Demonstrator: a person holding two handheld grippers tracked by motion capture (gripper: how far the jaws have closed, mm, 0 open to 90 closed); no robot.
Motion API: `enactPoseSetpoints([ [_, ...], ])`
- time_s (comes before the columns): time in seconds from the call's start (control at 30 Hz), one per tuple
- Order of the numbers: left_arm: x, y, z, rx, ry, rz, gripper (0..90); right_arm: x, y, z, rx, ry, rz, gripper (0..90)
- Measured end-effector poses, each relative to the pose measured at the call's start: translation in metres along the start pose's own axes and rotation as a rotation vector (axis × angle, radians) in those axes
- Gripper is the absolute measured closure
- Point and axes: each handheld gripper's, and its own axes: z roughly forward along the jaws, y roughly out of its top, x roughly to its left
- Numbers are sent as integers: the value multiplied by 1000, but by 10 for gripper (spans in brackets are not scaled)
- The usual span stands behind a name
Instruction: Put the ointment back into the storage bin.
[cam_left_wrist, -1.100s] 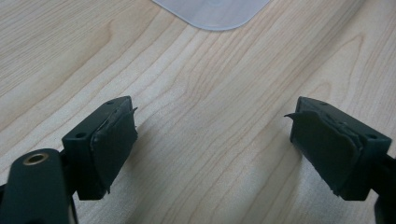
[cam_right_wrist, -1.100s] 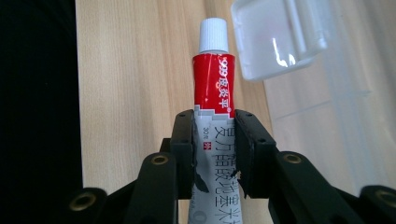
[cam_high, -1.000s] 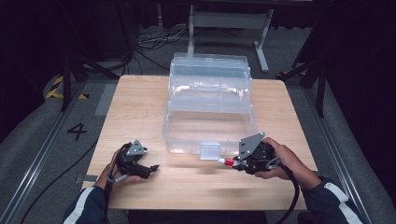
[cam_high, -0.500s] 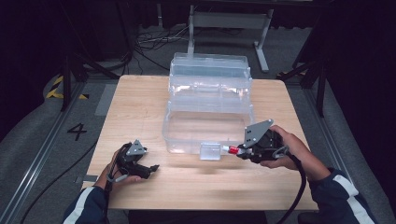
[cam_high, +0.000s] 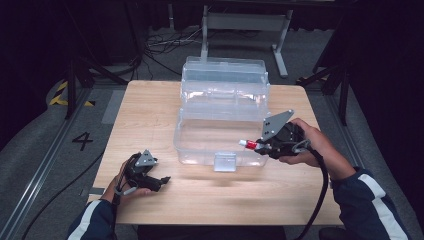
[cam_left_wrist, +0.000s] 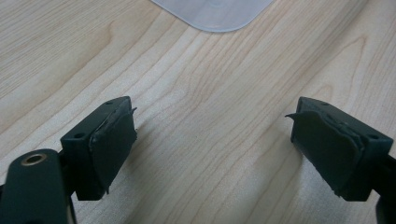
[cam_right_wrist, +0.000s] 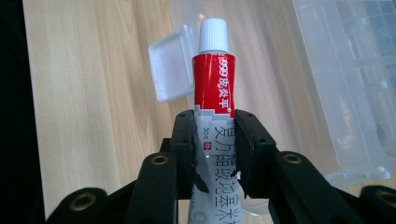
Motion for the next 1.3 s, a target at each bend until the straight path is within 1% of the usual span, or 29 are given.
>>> enactPoseSetpoints([
  [0.13,0,0,0,1,4,4,139,-4,3,1,11,-1,1,711],
  [0.17,0,0,0,1,4,4,139,-8,6,3,16,-1,2,711],
  [0.27,0,0,0,1,4,4,139,-11,9,5,24,-1,3,711],
  [0.33,0,0,0,0,0,0,138,-17,12,8,27,14,4,711],
  [0.4,0,0,0,1,5,5,139,-19,14,9,36,6,6,711],
  [0.43,0,0,0,1,3,4,139,-23,17,12,53,10,0,711],
  [0.47,0,0,0,0,2,3,139,-23,18,13,66,13,-5,711],
  [0.53,0,0,0,1,2,2,138,-24,19,14,71,14,-11,711],
  [0.6,0,0,0,1,5,4,139,-26,23,20,86,19,-20,710],
  [0.67,0,0,0,0,0,0,139,-28,26,23,86,24,-24,711],
  [0.7,0,0,0,0,0,0,138,-28,26,23,86,24,-24,711],
  [0.73,0,0,0,0,3,4,139,-29,28,26,100,31,-22,710],
  [0.77,0,0,0,0,3,3,138,-29,29,29,105,27,-24,710],
  [0.83,0,0,0,0,4,3,139,-30,29,31,108,31,-24,710],
  [0.87,0,0,0,1,3,4,139,-31,30,33,113,39,-26,710],
  [0.9,0,0,0,0,4,4,139,-31,31,35,120,39,-22,710],
  [0.93,0,0,0,0,4,4,139,-34,32,41,124,52,-25,710],
  [1.0,0,0,0,0,3,4,139,-34,32,43,128,50,-22,710],
  [1.07,0,0,0,0,3,4,138,-38,33,50,133,62,-24,710],
  [1.17,0,0,0,0,3,4,139,-40,34,53,140,69,-21,710],
  [1.23,0,0,0,0,0,0,139,-44,33,61,152,83,-13,710],
  [1.3,0,0,0,0,0,0,139,-45,33,63,157,85,-16,710],
])
